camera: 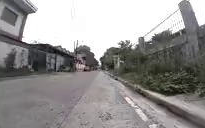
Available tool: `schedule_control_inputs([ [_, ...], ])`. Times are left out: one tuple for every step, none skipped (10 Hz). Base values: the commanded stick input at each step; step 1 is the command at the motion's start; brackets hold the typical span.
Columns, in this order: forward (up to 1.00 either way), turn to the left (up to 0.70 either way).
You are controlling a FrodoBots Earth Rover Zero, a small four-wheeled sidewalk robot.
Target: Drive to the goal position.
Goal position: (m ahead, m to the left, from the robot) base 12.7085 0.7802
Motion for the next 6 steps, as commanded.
schedule_control_inputs([
  [1.0,-0.4],
  [1.0,-0.3],
  [1.0,-0.08],
  [1.0,0.0],
  [1.0,0.0],
  [1.0,0.0],
])
